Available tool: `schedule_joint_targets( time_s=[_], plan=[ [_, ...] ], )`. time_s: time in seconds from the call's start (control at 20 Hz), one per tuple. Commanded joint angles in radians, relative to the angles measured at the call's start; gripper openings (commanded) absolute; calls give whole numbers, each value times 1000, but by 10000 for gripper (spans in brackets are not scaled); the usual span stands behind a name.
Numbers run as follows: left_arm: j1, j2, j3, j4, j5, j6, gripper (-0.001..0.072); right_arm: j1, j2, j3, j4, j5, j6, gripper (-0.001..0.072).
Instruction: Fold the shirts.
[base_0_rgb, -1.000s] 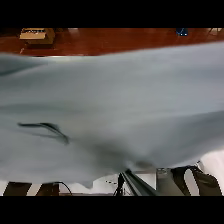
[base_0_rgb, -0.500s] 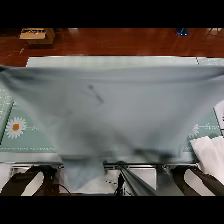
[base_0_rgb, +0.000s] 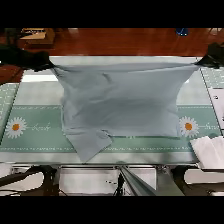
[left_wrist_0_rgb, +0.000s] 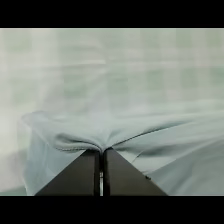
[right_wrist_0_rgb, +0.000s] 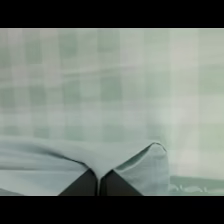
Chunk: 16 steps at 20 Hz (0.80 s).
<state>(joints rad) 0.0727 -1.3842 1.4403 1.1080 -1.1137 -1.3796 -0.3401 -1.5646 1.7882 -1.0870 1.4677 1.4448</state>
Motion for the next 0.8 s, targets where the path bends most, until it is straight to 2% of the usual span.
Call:
schedule_joint_targets(
  time_s=[0.0,0.1,0.25,0.35,0.5,0.75],
  plan=[
    [-37,-122,-5,-17,236,26,17,66,-103,1,29,-239,-86,23],
    [-60,-154,-5,-17,349,27,17,121,-130,1,-48,-373,-131,23],
    [-87,-183,-5,-17,502,53,17,176,-156,0,-172,-551,-130,23],
    [-108,-209,-5,-16,587,53,18,189,-179,0,-178,-624,-129,23],
    [-143,-260,-5,-16,643,60,18,194,-219,0,-174,-639,-117,23],
    [-154,-342,-5,-16,637,59,18,193,-285,0,-172,-610,-74,23]
  ],
)
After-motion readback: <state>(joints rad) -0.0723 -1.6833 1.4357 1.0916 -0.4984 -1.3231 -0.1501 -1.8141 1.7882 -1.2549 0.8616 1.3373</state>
